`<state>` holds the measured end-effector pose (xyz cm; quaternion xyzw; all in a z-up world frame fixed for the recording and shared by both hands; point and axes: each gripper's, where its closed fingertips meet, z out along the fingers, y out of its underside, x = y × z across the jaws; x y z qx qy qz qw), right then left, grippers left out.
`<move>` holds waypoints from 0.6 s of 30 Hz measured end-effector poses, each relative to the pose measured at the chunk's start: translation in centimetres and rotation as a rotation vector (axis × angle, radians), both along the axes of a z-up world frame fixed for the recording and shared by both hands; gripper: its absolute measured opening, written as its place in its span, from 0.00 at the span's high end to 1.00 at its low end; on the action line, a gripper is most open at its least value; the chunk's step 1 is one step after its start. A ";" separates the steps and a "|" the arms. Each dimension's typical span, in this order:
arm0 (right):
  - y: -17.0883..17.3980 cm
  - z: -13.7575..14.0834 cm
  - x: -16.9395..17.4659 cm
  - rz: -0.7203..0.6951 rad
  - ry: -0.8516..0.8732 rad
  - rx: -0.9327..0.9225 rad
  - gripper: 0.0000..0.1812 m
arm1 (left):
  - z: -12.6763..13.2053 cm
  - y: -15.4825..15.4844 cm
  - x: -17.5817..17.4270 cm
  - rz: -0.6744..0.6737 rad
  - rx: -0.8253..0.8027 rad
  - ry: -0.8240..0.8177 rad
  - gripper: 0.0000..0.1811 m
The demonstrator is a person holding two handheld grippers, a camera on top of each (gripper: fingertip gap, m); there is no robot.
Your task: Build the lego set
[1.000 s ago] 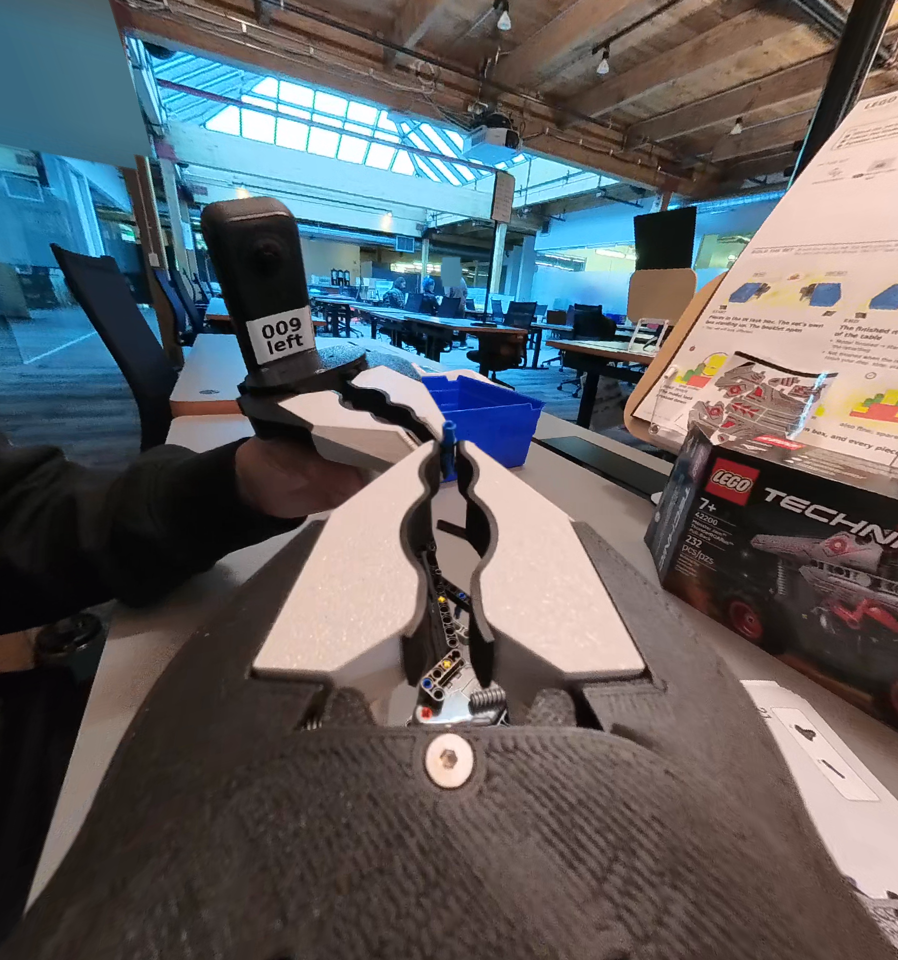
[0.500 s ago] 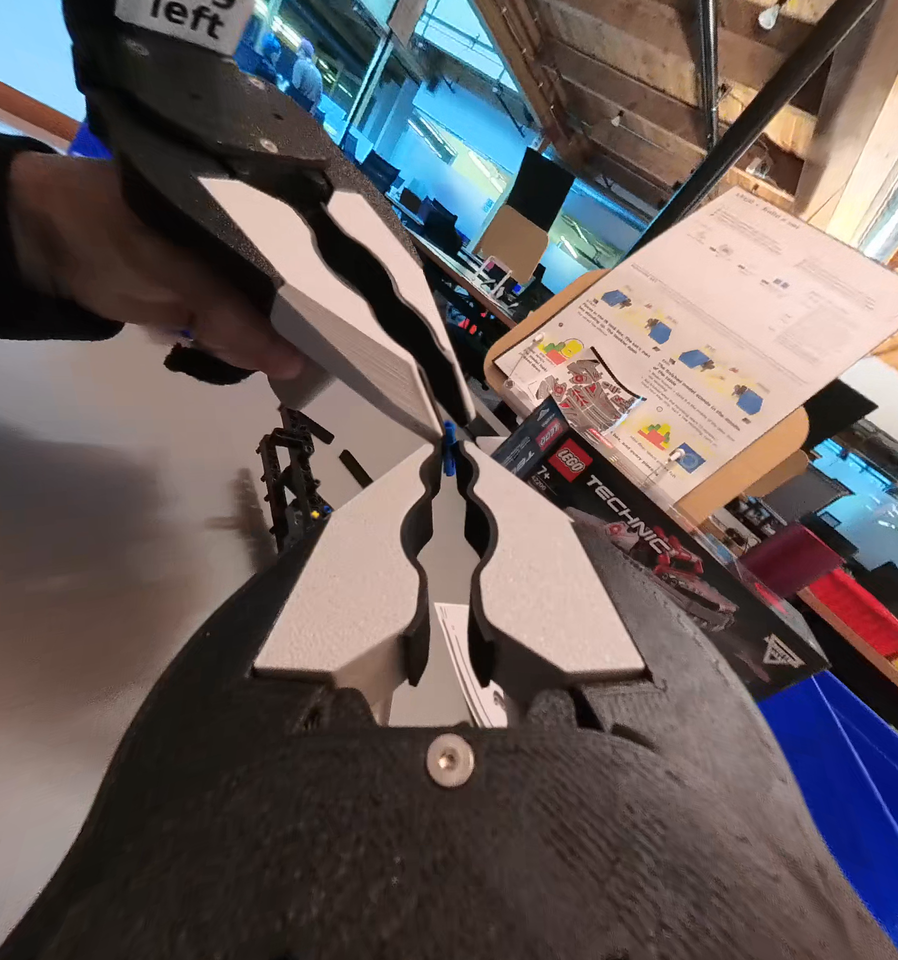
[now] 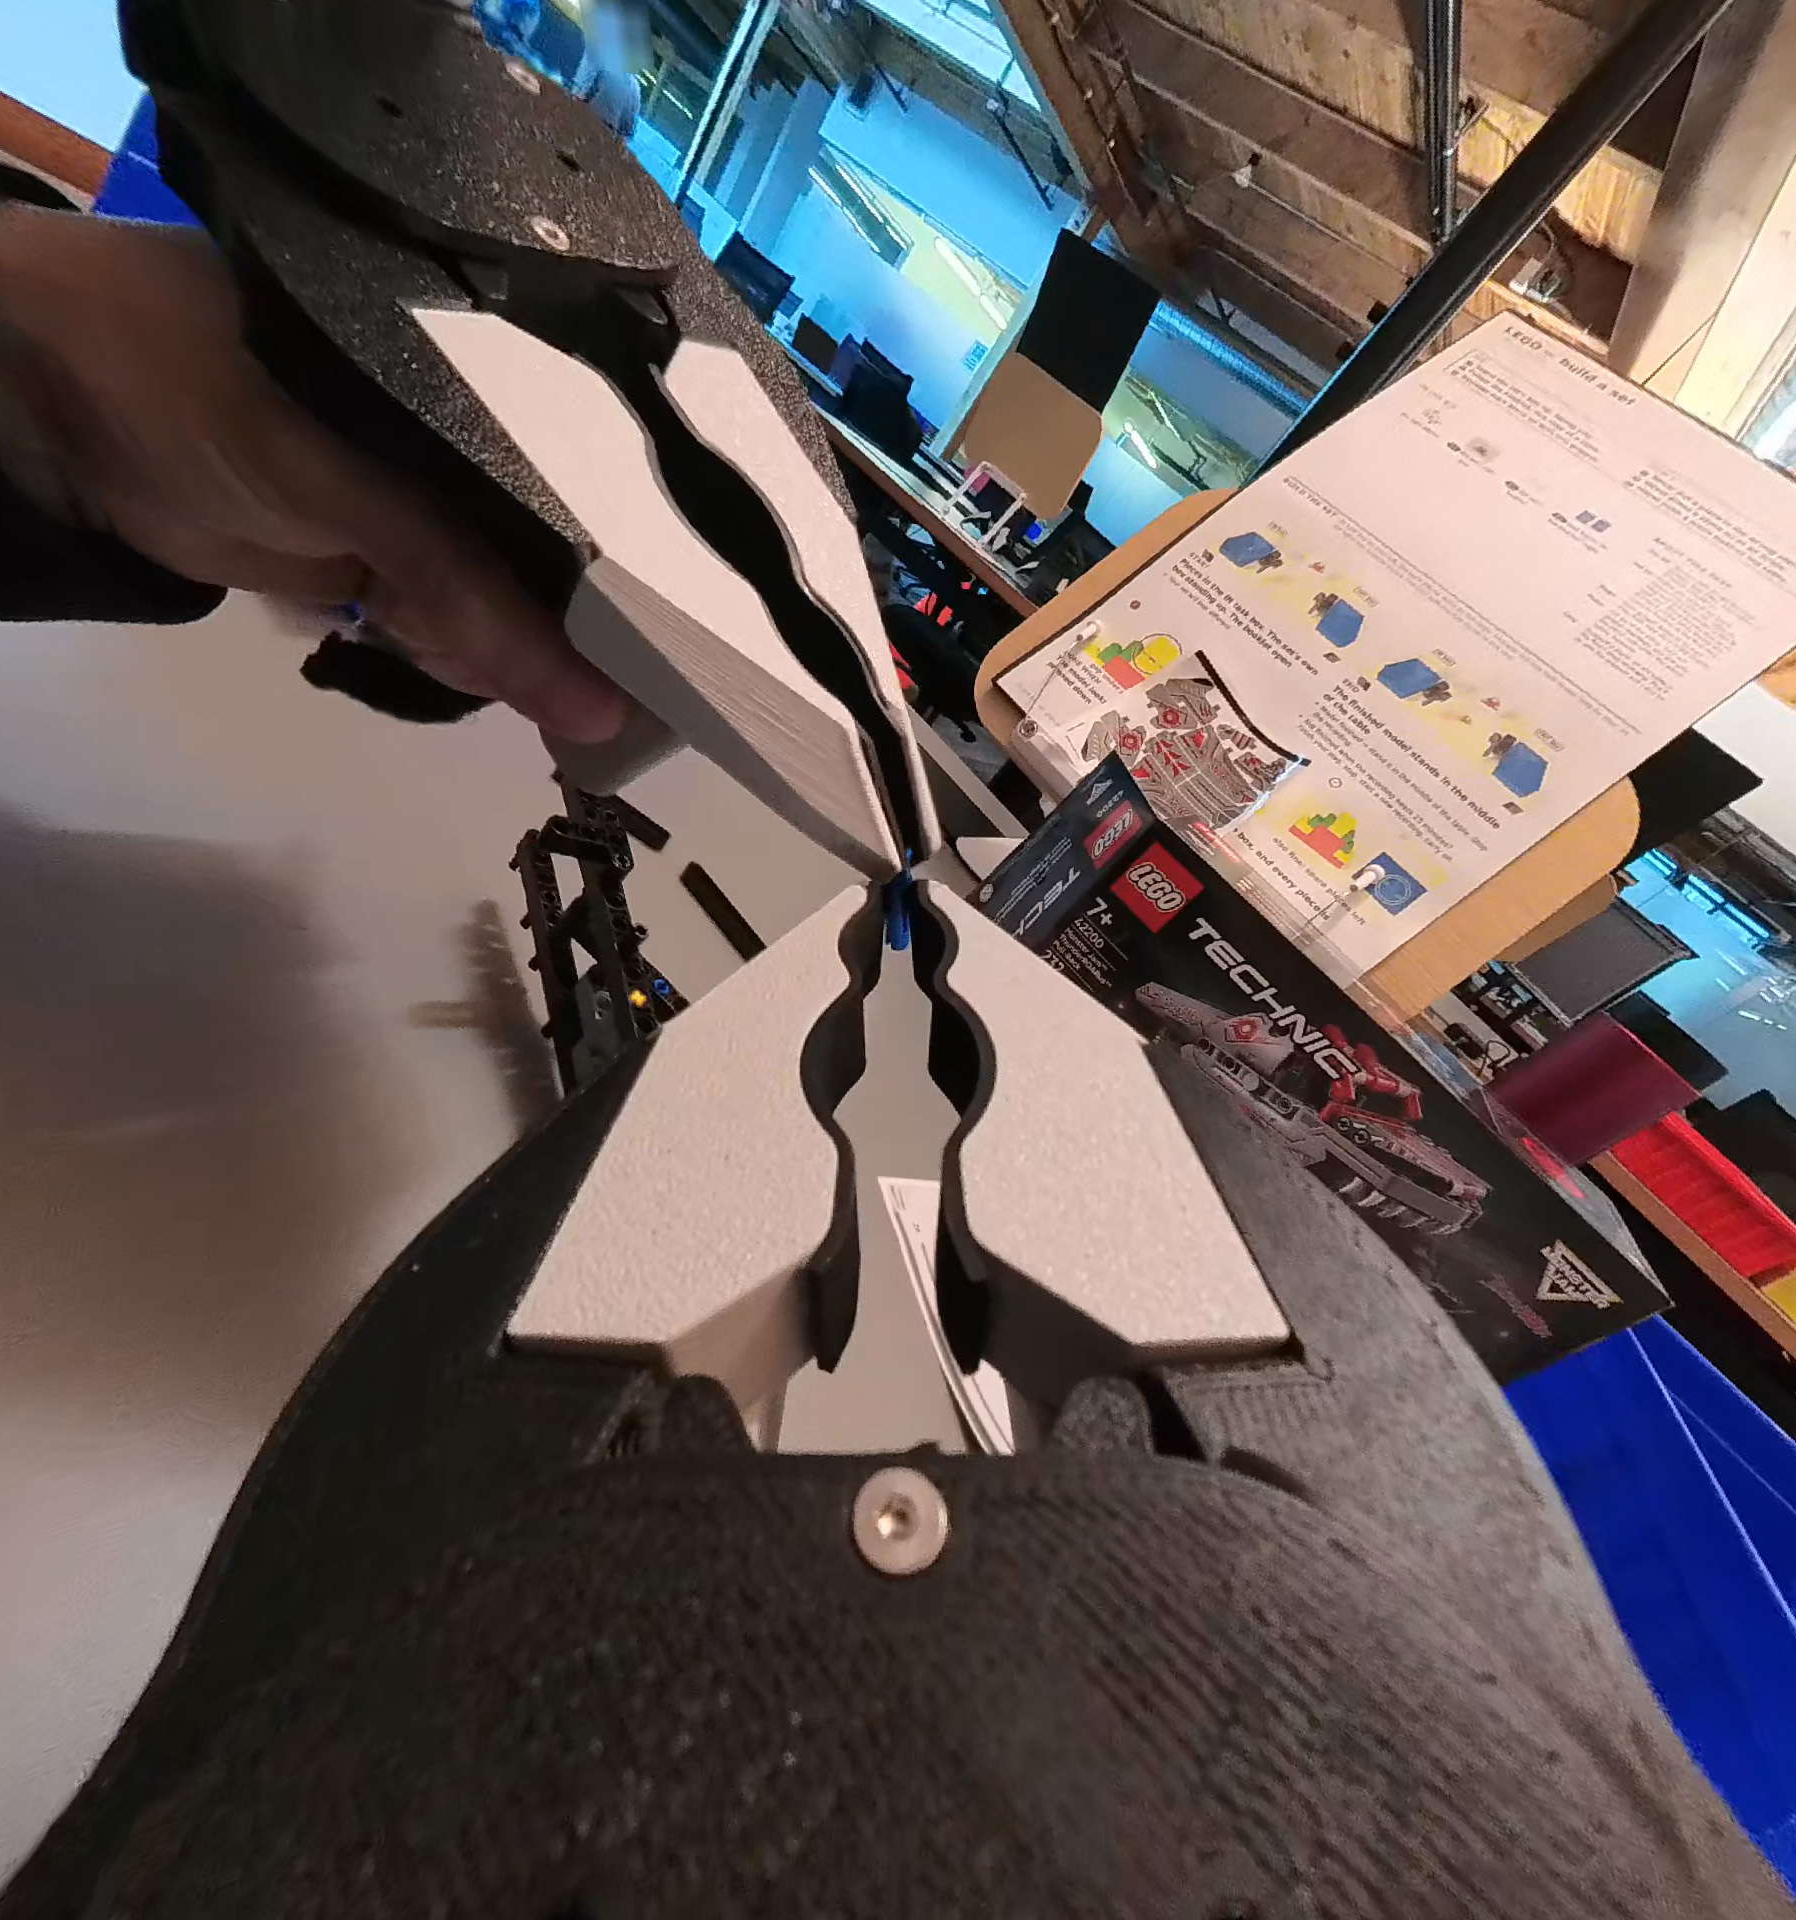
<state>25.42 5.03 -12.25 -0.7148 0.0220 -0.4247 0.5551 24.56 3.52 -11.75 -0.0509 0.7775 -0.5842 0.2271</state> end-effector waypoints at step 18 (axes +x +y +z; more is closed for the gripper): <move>0.3 -0.4 -0.2 0.025 0.007 -0.024 0.99 | -0.3 -0.1 -0.2 -0.019 -0.001 0.034 1.00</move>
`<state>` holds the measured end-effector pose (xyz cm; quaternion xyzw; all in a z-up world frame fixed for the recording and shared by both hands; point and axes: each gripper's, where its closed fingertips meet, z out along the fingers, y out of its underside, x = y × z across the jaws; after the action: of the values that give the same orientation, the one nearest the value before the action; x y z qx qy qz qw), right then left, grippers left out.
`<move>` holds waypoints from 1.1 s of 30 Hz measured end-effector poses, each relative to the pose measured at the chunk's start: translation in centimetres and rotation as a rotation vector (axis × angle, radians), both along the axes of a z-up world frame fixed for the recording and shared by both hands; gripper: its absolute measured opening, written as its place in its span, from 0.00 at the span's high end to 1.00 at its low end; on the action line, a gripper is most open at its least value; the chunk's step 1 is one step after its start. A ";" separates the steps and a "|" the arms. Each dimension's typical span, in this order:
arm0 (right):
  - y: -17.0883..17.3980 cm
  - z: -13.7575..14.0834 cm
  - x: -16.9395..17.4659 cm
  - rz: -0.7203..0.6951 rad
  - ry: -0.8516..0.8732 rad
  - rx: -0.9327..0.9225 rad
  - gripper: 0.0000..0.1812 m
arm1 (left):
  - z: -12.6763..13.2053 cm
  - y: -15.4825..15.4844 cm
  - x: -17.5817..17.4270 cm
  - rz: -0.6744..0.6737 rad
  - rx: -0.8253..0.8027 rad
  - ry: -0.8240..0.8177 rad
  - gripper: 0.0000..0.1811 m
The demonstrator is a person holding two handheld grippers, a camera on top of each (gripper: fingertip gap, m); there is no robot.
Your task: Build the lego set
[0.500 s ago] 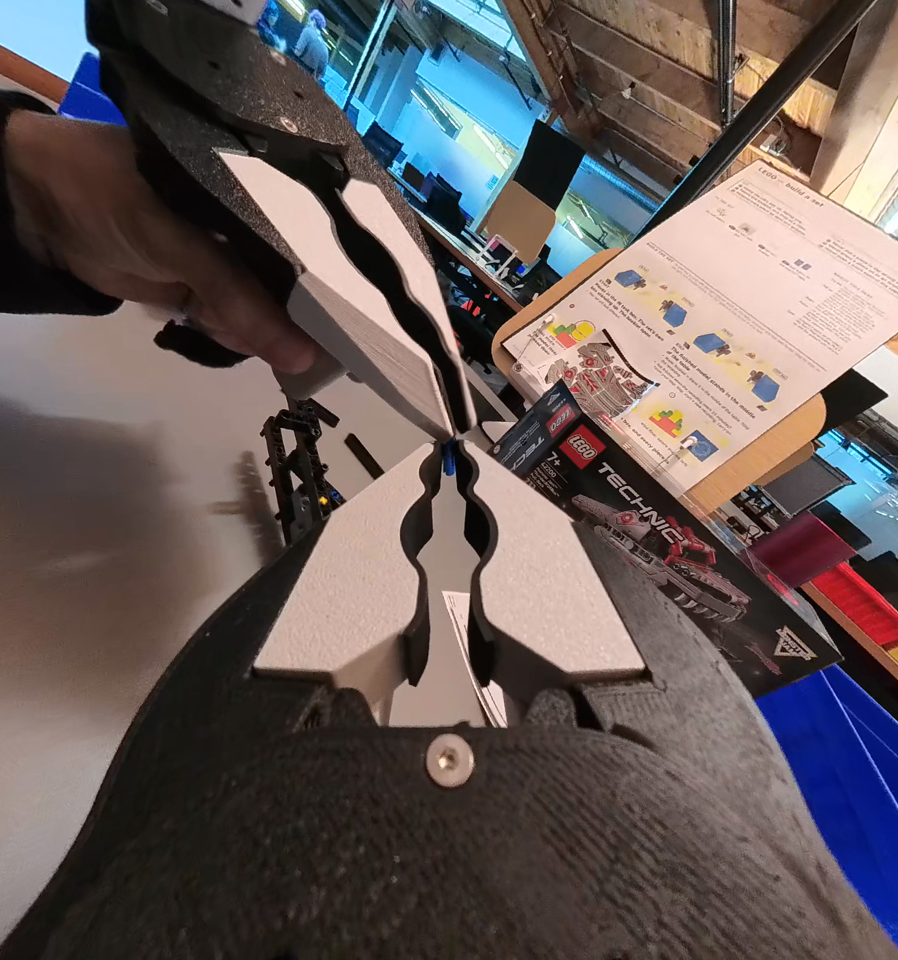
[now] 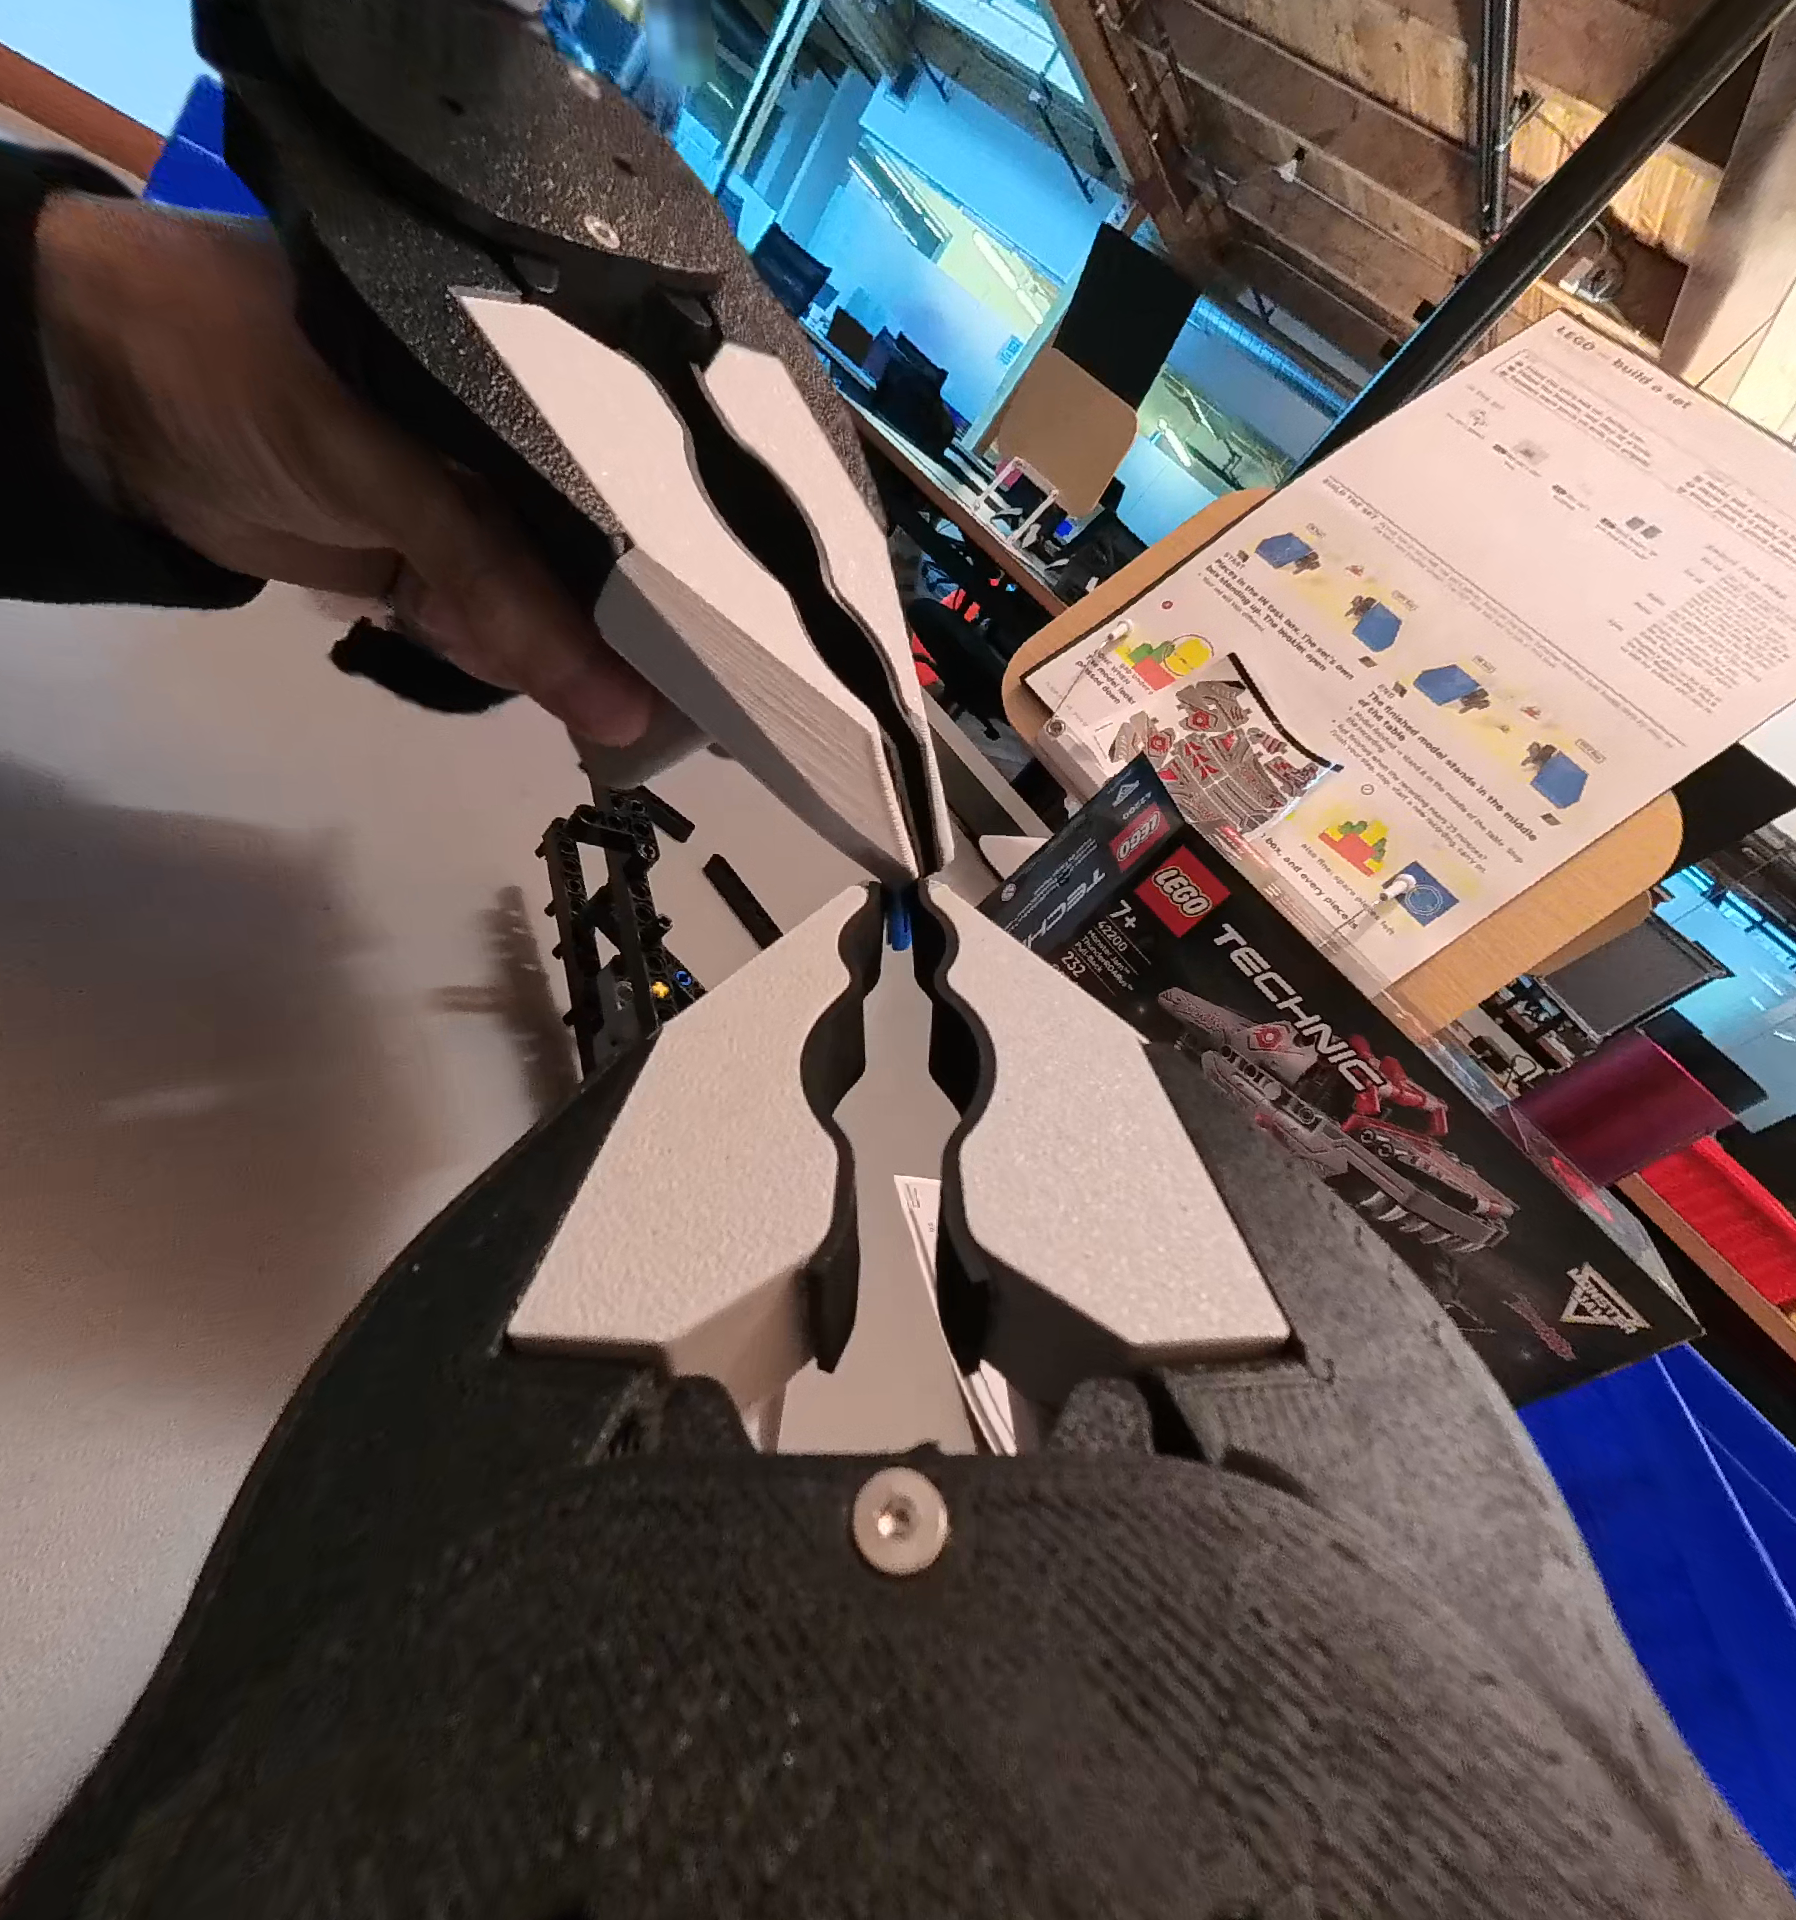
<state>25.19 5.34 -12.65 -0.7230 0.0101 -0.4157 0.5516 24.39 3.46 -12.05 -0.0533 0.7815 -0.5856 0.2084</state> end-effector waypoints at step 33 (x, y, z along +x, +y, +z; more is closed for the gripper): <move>-0.6 -2.1 0.5 0.109 0.254 0.030 0.87 | -1.3 1.9 0.9 0.069 0.095 0.115 0.99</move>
<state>25.72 4.77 -14.75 -0.7608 0.0467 -0.2902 0.5786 25.33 5.34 -13.38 -0.1037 0.8167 -0.5365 0.1855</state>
